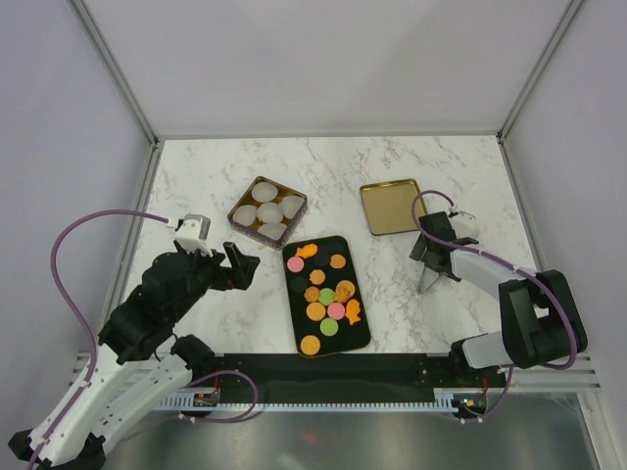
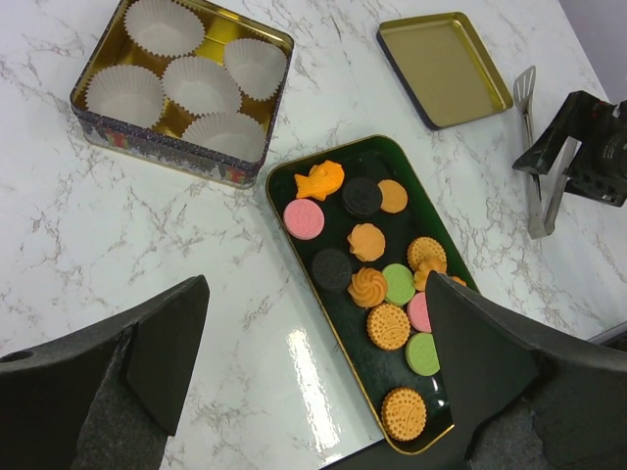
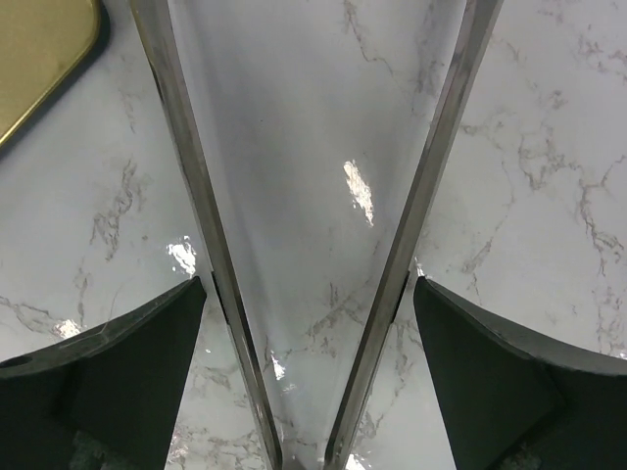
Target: Pack the cookies
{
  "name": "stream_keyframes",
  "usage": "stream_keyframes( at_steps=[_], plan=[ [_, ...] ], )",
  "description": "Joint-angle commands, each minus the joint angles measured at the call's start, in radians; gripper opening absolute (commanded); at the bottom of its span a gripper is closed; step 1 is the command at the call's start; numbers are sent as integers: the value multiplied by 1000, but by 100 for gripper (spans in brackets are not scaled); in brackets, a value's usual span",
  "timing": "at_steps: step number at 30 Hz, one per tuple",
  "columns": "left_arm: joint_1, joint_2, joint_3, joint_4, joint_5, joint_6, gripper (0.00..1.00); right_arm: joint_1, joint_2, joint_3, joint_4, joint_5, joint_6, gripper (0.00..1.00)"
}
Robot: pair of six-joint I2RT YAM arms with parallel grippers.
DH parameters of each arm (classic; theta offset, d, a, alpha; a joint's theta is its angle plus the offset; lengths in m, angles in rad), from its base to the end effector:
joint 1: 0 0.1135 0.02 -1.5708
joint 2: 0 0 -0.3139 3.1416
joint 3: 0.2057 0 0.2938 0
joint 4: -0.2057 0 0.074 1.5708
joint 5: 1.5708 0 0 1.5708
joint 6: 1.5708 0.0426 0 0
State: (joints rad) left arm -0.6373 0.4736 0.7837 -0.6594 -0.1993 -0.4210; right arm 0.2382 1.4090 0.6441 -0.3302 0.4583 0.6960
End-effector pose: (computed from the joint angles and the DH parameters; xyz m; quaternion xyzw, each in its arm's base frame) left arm 0.0894 -0.0557 0.3620 0.0313 0.8165 -0.2177 0.5337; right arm 0.2667 0.0454 0.1677 0.2669 0.9096 -0.0938 0.3043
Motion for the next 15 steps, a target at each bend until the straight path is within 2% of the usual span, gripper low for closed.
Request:
stream_keyframes(
  at_steps=[1, 10, 15],
  plan=[
    [-4, 5, -4, 0, 6, 37, 100, -5, 25, -6, 8, 45, 63, 97],
    [-4, 10, -4, 1, 6, 37, 100, -11, 113, 25, 5, 29, 122, 93],
    [-4, 7, -4, 1, 3, 36, 100, -13, 88, 17, 3, 29, 115, 87]
  ],
)
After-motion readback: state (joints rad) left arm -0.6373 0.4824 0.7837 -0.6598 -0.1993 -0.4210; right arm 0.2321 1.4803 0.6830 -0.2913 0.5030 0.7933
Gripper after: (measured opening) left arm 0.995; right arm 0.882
